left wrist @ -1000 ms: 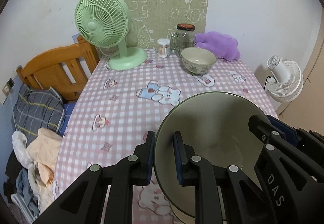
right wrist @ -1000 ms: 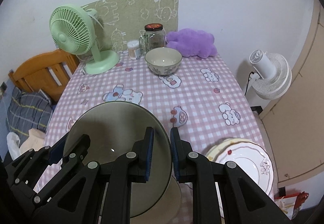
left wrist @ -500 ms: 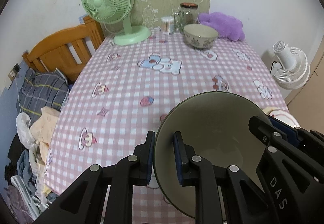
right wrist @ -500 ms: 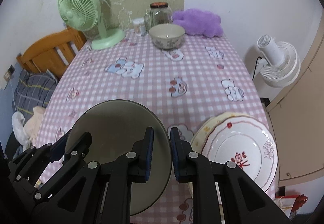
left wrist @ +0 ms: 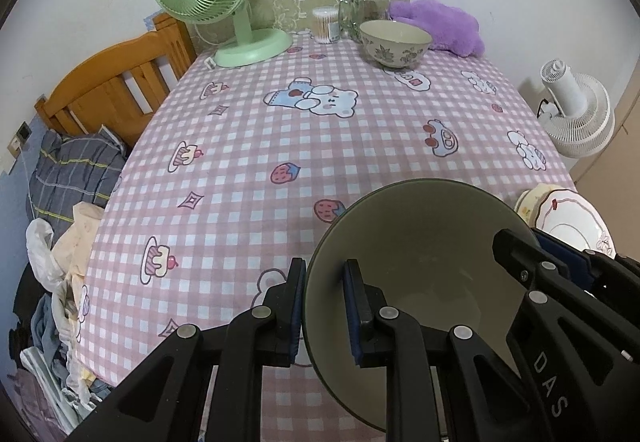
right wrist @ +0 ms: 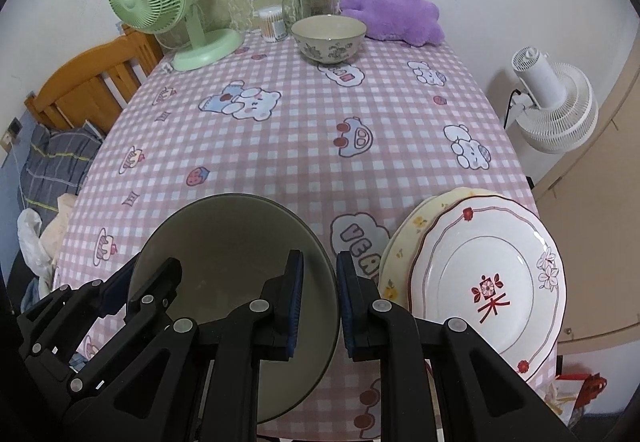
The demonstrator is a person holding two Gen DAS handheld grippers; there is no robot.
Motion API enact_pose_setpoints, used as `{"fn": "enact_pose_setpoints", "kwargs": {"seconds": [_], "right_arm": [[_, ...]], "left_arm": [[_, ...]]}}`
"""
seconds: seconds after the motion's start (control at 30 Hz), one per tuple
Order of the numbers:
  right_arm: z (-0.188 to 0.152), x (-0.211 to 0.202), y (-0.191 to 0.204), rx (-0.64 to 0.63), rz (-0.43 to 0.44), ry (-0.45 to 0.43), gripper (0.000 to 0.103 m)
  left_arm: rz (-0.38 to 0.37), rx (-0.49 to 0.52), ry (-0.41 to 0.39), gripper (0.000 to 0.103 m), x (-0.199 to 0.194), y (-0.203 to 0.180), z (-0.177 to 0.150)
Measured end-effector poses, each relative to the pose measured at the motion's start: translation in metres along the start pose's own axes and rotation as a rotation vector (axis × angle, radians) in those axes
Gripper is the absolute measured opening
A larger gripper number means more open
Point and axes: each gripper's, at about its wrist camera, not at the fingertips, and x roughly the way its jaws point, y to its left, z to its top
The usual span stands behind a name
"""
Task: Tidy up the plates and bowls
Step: 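Lower the green-rimmed bowl beside the plate stack and open both grippers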
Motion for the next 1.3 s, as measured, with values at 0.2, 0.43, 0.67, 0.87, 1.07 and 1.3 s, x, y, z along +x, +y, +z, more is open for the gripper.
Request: {"fn": "enact_pose_setpoints", "kwargs": {"seconds": [0.2, 0.43, 0.67, 0.87, 1.07, 1.3], "right_arm": [[-0.001, 0.013, 0.004, 0.004, -0.026, 0.022, 0.020], [0.000, 0.021, 0.002, 0.026, -0.049, 0.023, 0.020], [-0.003, 0.023, 0.001, 0.081, -0.060, 0.020, 0.020], [-0.003, 0.026, -0.002, 0.117, -0.052, 0.045, 0.027], [-0.003, 0.011, -0.004, 0.187, -0.045, -0.004, 0.067], [0.010, -0.017, 0.001, 0.226, -0.062, -0.091, 0.067]], "left_arm": [[-0.013, 0.019, 0.024, 0.017, 0.014, 0.001, -0.001], [-0.031, 0.051, 0.007, 0.017, 0.020, -0.001, 0.002], [-0.100, 0.066, 0.023, 0.030, 0.026, 0.002, 0.003], [-0.163, 0.105, 0.064, 0.053, 0.027, 0.006, 0.007], [-0.203, 0.161, 0.014, 0.073, 0.012, 0.013, 0.017], [-0.253, 0.167, -0.062, 0.078, -0.006, 0.024, 0.035]]}}
